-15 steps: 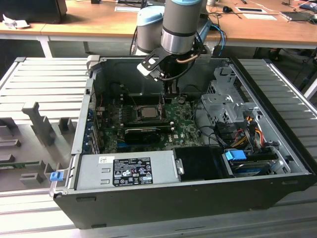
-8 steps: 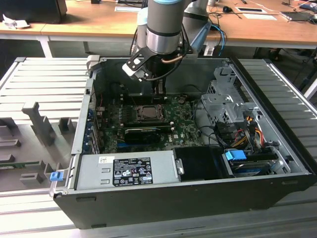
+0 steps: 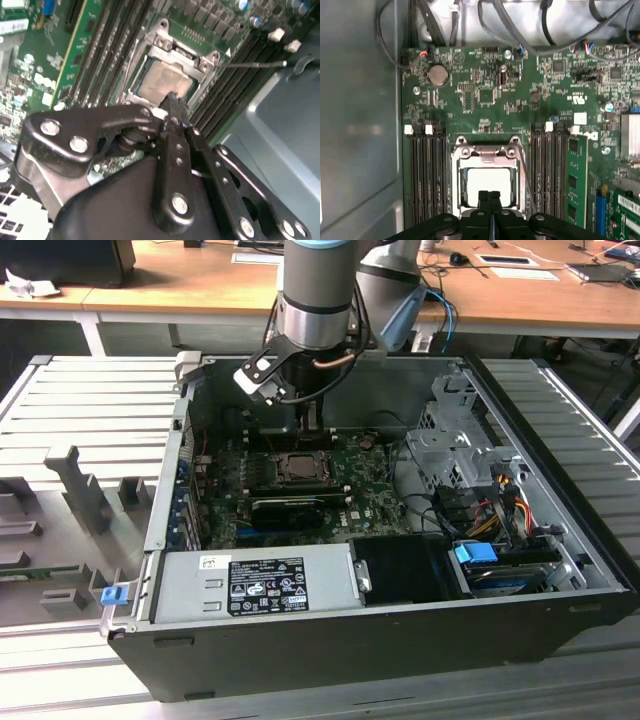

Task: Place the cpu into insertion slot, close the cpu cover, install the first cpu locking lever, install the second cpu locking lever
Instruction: 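Close the cpu cover, then install the first cpu locking lever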

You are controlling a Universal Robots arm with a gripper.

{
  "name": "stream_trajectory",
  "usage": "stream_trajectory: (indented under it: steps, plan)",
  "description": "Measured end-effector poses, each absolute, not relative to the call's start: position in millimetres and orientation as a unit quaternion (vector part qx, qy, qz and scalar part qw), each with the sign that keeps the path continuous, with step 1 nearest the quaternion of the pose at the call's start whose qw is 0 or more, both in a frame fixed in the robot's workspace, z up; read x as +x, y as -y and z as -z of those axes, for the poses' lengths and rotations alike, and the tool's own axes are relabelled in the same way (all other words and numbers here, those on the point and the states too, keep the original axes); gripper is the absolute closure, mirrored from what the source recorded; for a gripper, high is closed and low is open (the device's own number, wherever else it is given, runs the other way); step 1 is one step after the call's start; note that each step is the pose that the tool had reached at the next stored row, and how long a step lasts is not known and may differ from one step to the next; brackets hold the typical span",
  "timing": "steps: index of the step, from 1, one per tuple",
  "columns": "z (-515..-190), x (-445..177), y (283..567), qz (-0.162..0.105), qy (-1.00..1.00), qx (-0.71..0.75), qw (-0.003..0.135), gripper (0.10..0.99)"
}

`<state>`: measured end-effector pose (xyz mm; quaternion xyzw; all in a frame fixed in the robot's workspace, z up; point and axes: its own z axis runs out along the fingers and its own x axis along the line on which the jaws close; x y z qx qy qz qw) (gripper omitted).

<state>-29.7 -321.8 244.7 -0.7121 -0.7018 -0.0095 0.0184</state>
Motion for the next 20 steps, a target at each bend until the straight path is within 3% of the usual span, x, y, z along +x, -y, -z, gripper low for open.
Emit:
stream_trajectory:
  steps: [20]
  plan:
    - [-249.2,-39.5,321.8,0.011,0.709,-0.705,0.017,0.980]
